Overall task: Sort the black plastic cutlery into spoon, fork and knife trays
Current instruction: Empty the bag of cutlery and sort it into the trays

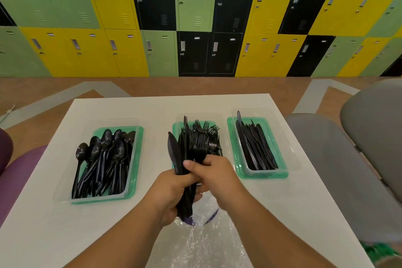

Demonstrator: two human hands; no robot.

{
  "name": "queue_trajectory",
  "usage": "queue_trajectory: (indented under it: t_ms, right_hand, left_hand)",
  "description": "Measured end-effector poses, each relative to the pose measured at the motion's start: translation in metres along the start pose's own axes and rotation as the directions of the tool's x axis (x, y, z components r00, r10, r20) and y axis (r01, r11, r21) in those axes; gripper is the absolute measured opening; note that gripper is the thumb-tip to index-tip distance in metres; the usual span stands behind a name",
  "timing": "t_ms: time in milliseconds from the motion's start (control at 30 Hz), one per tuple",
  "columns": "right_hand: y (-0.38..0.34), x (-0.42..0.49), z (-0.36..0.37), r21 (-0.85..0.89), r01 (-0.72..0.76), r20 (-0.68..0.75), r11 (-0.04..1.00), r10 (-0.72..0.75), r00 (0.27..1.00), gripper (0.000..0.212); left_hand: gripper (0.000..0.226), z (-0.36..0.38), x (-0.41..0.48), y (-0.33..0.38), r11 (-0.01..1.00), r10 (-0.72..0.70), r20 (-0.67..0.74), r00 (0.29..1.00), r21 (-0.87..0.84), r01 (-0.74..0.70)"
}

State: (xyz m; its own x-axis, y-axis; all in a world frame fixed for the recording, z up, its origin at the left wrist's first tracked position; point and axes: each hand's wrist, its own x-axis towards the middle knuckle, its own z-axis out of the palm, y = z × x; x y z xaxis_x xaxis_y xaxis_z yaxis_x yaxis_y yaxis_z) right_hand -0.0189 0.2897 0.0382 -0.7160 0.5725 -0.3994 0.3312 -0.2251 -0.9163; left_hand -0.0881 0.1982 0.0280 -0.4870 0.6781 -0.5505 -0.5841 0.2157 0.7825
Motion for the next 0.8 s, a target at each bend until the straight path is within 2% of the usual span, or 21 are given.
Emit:
queue_trajectory:
  t_ms: [100,267,367,500,633,733,800]
  right_hand:
    - [0.003,-0.004,0.005,0.136,0.000,-0.076,0.991,0.010,0.997,0.012]
    - [0.001,-0.011,0.006,0.255,0.004,-0.055,0.967,0.011,0.998,0.019]
    - [0.000,-0.013,0.006,0.308,-0.005,-0.040,0.951,0.018,0.999,0.022]
    - [0.002,-0.011,0.004,0.345,0.000,-0.099,0.939,0.036,0.994,0.023]
    - [0.006,-0.006,0.001,0.302,0.049,-0.181,0.952,0.007,0.983,0.025]
    - [0.001,-0.014,0.003,0.328,0.020,-0.066,0.944,0.002,0.998,0.017]
    - [0.000,-0.021,0.007,0.276,-0.016,0.029,0.961,0.008,1.000,0.011]
  left_hand:
    - [0.019,0.000,-0.004,-0.003,0.998,0.021,-0.038,0.999,-0.059,-0.023]
    - [0.014,-0.002,-0.013,-0.002,0.988,0.068,-0.034,0.997,-0.135,-0.072]
    - [0.017,-0.003,-0.017,0.001,0.989,0.101,-0.013,0.995,-0.107,-0.101]
    - [0.018,-0.006,-0.018,0.002,0.990,0.113,-0.023,0.993,-0.087,-0.115]
    - [0.016,-0.009,-0.019,0.003,0.995,0.080,-0.086,0.993,-0.054,-0.084]
    - [0.016,-0.009,-0.020,0.003,0.995,0.074,-0.125,0.989,-0.057,-0.081]
    - [0.016,-0.008,-0.021,0.002,0.994,0.104,-0.128,0.986,-0.020,-0.108]
